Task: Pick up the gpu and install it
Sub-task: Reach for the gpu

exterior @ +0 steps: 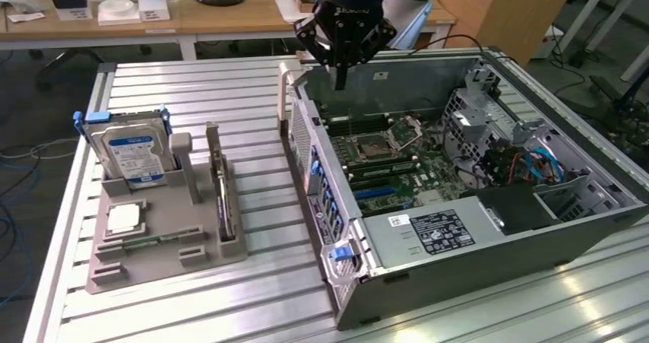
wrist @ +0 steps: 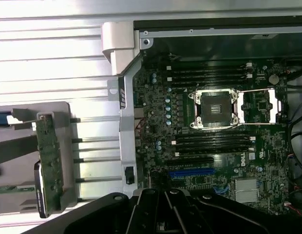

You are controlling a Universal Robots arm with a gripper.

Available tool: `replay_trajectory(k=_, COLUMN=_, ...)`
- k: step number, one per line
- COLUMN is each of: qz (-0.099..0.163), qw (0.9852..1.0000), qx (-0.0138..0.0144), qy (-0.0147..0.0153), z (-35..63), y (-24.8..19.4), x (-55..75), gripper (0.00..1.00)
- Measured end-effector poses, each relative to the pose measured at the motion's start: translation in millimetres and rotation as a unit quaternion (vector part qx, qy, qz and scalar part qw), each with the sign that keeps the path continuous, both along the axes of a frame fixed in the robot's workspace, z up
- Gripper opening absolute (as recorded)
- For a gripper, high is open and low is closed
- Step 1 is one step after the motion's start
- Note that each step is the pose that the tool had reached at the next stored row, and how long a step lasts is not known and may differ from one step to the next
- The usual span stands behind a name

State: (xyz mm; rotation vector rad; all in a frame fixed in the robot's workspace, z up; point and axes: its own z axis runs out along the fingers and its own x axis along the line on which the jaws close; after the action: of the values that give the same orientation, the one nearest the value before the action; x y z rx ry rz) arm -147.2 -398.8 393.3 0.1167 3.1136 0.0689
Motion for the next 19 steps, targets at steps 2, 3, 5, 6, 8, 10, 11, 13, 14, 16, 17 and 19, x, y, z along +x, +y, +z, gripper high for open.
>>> replay_trajectory(k=2, qz=0.0, qw=1.0, qx=0.0, qy=0.0, z=0.0, y=0.0, x=-4.2, gripper=0.11)
replay_trajectory(k=3, qz=0.0, qw=1.0, qx=0.0, qy=0.0, z=0.0, y=0.0, x=-6.1, gripper=0.11)
replay_trajectory(k=5, qz=0.0, qw=1.0, qx=0.0, qy=0.0, z=0.0, y=0.0, x=-9.8, gripper=0.11)
replay_trajectory(k=6, qz=0.0, qw=1.0, qx=0.0, qy=0.0, z=0.0, y=0.0, x=-11.7, gripper=0.11)
replay_trajectory(k=8, qz=0.0, qw=1.0, qx=0.0, qy=0.0, z=0.0, y=0.0, x=-15.8, gripper=0.11)
replay_trajectory(k=10, qz=0.0, qw=1.0, qx=-0.0001, qy=0.0, z=0.1, y=0.0, x=-20.0, gripper=0.11)
replay_trajectory(k=11, qz=0.0, qw=1.0, qx=-0.0001, qy=0.0, z=0.1, y=-0.1, x=-21.9, gripper=0.11)
replay_trajectory(k=13, qz=0.0, qw=1.0, qx=0.0, qy=0.0, z=0.0, y=-0.1, x=-26.1, gripper=0.11)
replay_trajectory(k=14, qz=0.0, qw=1.0, qx=0.0, qy=0.0, z=0.0, y=-0.1, x=-28.3, gripper=0.11)
replay_trajectory(k=16, qz=0.0, qw=1.0, qx=0.0, qy=0.0, z=0.0, y=-0.1, x=-32.9, gripper=0.11)
replay_trajectory(k=17, qz=0.0, qw=1.0, qx=0.0, qy=0.0, z=0.0, y=-0.2, x=-35.3, gripper=0.11)
replay_trajectory(k=19, qz=0.0, qw=1.0, qx=0.0, qy=0.0, z=0.0, y=-0.3, x=-40.5, gripper=0.11)
